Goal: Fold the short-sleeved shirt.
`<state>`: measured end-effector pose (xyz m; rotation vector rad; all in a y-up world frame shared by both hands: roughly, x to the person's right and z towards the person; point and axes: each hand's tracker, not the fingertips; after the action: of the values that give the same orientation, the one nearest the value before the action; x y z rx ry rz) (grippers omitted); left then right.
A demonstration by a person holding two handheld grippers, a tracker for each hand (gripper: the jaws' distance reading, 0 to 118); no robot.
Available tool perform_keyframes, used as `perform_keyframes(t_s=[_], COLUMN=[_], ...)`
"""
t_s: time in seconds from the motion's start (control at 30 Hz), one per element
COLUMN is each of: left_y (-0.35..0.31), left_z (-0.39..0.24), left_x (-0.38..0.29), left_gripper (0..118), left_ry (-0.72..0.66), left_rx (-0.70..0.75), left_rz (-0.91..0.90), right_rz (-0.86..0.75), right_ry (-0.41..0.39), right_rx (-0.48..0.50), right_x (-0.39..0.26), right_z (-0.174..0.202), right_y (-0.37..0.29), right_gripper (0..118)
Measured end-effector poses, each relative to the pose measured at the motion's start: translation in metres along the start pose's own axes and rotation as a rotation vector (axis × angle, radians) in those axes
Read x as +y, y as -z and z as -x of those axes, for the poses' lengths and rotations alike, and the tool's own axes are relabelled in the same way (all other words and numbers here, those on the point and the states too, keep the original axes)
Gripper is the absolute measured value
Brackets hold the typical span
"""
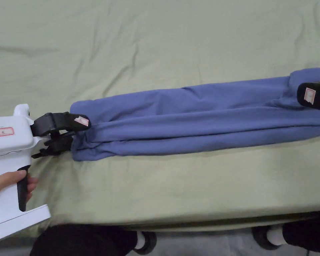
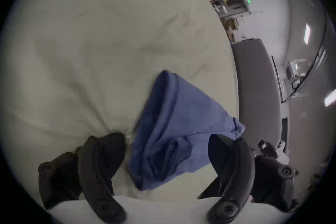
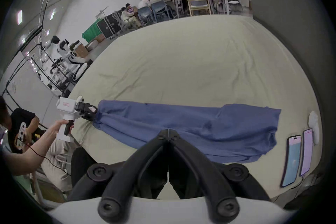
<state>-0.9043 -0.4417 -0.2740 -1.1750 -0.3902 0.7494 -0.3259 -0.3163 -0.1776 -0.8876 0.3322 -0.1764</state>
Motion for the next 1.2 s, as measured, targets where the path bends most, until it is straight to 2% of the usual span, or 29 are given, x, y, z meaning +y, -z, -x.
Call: perform_keyframes(t_s=[0.07,0.1,0.13,0.17,0.2,0.27,0.33,0.47,0.53,0.57,0.63,0.73,0.77,0.87,0.93,1.03,1.2], left_y=[0.002,0.006,0.006,0.009,0.012,0.007,-0.006,-0.059,-0.089,-0.1,-0.12,-0.134,-0.127,-0.091,-0.059,-0.003,0.095], left_z=[-0.019,-0.028,-0.037,-0.047,-0.052,-0.041,-0.048,-0.05,-0.043,-0.047,-0.048,-0.057,-0.073,-0.122,-0.157,-0.211,-0.246], left_x=[-0.012,-0.014,-0.015,-0.013,-0.013,-0.005,-0.005,0.002,0.011,0.012,0.016,0.018,0.015,0.004,-0.006,-0.025,-0.032], left_gripper=[103,101,84,31,10,10,10,9,9,9,9,9,9,9,9,9,9], left_ry=[0.11,0.155,0.158,0.178,0.251,0.143,0.188,0.142,0.162,0.168,0.175,0.173,0.185,0.362,0.455,0.567,0.582], left_rx=[0.046,0.046,0.048,0.12,0.25,0.13,0.131,-0.008,-0.007,0.048,0.245,0.429,0.489,0.645,0.681,0.602,0.409], left_rz=[-0.01,0.044,0.062,0.074,0.061,0.103,0.092,0.007,-0.052,-0.062,-0.104,-0.14,-0.131,-0.064,-0.006,0.057,0.19], right_rz=[0.013,0.02,0.031,0.036,0.042,0.048,0.05,0.024,0.008,-0.004,-0.026,-0.044,-0.048,-0.059,-0.07,-0.081,-0.098], right_ry=[-0.002,-0.003,-0.004,-0.005,-0.008,-0.01,-0.016,0.003,0.012,0.018,0.035,0.05,0.062,0.082,0.098,0.099,0.118], right_rx=[0.023,0.032,0.044,0.048,0.051,0.055,0.056,0.04,0.033,0.032,0.038,0.031,0.026,0.006,-0.016,-0.045,-0.046], right_x=[0.003,0.003,0.003,0.004,0.004,0.004,0.005,0.006,0.006,0.005,0.005,0.0,-0.002,-0.006,-0.006,-0.004,-0.006], right_z=[0.007,0.008,0.009,0.01,0.011,0.011,0.012,0.001,-0.006,-0.01,-0.02,-0.034,-0.04,-0.054,-0.063,-0.074,-0.089], right_y=[0.009,0.014,0.019,0.023,0.025,0.026,0.021,0.007,-0.001,-0.005,-0.015,-0.025,-0.027,-0.034,-0.038,-0.043,-0.05], right_gripper=[2,2,2,2,2,2,2,2,2,2,2,2,2,2,2,2,2])
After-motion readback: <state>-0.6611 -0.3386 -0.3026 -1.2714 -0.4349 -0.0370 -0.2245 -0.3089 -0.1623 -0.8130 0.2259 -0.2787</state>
